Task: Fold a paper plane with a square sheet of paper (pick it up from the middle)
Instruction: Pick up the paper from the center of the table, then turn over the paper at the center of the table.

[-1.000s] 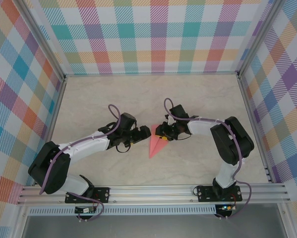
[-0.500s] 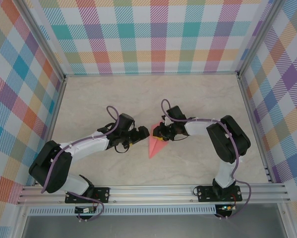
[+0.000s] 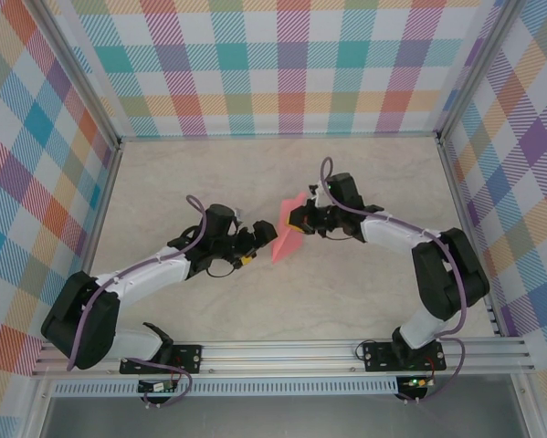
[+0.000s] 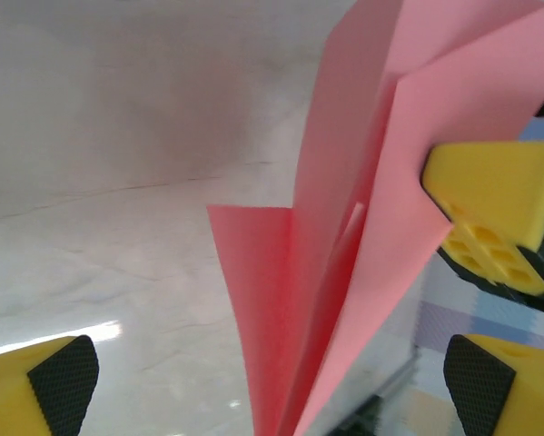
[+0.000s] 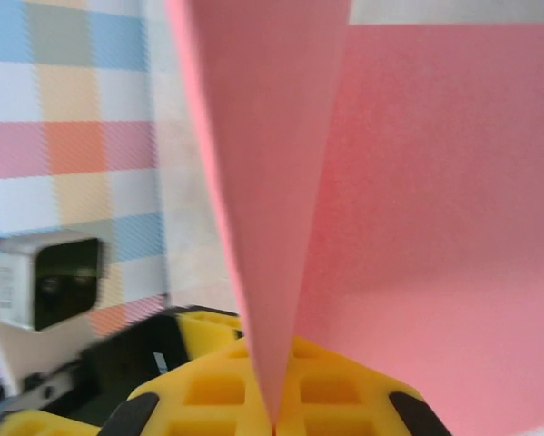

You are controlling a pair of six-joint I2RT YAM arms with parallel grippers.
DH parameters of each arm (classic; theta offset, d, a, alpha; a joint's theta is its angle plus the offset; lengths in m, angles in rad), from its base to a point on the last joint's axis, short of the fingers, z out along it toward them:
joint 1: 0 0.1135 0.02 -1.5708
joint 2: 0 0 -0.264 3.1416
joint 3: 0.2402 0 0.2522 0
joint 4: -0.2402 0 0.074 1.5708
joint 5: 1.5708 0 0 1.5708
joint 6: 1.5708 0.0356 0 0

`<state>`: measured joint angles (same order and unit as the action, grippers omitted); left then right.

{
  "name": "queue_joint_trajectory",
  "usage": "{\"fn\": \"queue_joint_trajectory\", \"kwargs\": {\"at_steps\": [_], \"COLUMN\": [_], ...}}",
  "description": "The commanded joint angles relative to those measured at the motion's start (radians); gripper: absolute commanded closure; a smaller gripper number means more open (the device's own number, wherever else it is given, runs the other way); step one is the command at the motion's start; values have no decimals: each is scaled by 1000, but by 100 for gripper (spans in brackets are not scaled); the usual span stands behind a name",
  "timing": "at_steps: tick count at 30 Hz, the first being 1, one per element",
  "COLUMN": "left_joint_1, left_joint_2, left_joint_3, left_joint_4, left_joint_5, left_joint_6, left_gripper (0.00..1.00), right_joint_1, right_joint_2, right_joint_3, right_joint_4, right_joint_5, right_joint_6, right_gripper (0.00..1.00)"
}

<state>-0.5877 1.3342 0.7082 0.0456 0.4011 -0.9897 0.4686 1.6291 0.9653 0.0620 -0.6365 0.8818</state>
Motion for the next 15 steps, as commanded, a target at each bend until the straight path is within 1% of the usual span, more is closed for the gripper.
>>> {"fn": "queue_joint_trajectory", "kwargs": {"at_steps": [1,5,9,11,13,15], "left_joint_1": [14,15,15,15,15,15], "left_joint_2": [-18,-4,22,37,55,68], "left_joint_3": [-13,1,3,4,13,25], "left_joint_4": [199,266,382,447,502,532], "left_joint_5": [127,153,169,165,169,165], "left_joint_6": [-99,-161,-216,-233,-247,-257], "left_gripper": [0,0,1,9,28,36], "right_joint_1": [-20,-28,-28,-28,-28,-27], "right_joint_2": [-17,-18,-18,-20,-25,-33], "right_joint_3": [49,80,90,83,76,65], "right_joint_4": [100,163,191,207,208,202], "right_joint_5": [-161,-228,-264,-285,-299,-305], "right_joint_6": [94,178,221,244,251,251], "right_gripper": [94,94,93,93,93,93]}}
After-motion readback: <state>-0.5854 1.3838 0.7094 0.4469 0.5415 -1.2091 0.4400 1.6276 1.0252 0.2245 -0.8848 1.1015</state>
